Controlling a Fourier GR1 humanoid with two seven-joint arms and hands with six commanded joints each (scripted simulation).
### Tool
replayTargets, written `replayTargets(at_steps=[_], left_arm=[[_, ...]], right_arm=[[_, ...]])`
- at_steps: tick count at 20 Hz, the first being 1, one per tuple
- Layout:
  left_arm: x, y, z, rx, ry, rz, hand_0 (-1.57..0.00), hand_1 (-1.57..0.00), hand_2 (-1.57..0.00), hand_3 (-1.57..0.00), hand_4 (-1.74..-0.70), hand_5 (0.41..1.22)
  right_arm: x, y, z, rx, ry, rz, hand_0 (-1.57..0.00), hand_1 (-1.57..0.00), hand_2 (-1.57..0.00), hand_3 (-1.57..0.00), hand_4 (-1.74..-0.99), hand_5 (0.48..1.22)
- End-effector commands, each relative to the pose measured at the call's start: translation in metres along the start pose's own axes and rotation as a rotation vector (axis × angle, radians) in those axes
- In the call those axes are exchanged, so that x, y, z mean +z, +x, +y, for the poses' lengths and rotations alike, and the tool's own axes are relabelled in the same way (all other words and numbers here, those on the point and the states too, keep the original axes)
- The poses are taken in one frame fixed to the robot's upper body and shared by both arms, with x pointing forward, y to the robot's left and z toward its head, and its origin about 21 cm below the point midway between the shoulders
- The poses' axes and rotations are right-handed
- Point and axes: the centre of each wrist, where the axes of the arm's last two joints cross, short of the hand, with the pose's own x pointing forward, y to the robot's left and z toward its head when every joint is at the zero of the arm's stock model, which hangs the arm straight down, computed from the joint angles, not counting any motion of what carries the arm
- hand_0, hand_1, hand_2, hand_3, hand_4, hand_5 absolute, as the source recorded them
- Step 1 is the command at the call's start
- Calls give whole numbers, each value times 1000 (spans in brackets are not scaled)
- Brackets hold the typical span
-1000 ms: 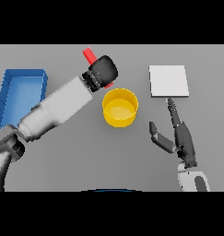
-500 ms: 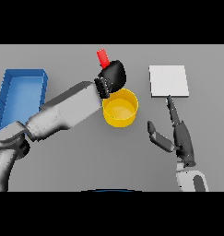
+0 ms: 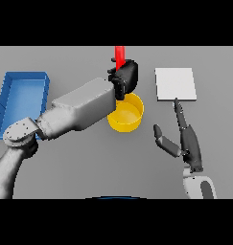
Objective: Pick up the red beaker and tilt it to pour out 1 green nut into yellow bowl. Pick up the yellow bowl and place it on the metallic measuring scale.
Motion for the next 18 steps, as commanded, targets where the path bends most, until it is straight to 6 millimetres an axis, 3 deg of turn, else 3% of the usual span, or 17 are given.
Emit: replayTargets(at_steps=[1,6,8,11,14,18], left_arm=[[2,-14,2,-2,39,7,-1571,-1571,-1571,-1571,-1729,1221],[16,-81,0,109,47,123,-1571,-1571,-1571,-1571,-1728,1221],[26,-110,-5,196,46,197,-1571,-1571,-1571,-1023,-1733,1221],[44,-152,-25,435,58,275,-1571,-1571,-1571,-1290,-1729,1221],[65,-185,-57,722,50,421,-1571,-1571,-1571,-1427,-1735,1221],[96,-203,-130,1084,74,638,-1571,-1571,-1571,-1454,-1738,1221]], right_arm=[[2,0,0,5,-6,-6,1,1,1,1,-1027,686],[0,3,0,31,-9,-15,1,1,1,1,-1023,682],[-1,2,-2,22,-6,-3,1,1,1,1,-1028,680],[-1,1,2,6,0,-9,1,1,1,1,-1001,683],[-2,-2,4,13,-4,-9,1,1,1,1,-990,672],[-6,0,5,-36,-4,-4,1,1,1,1,-1004,668]])
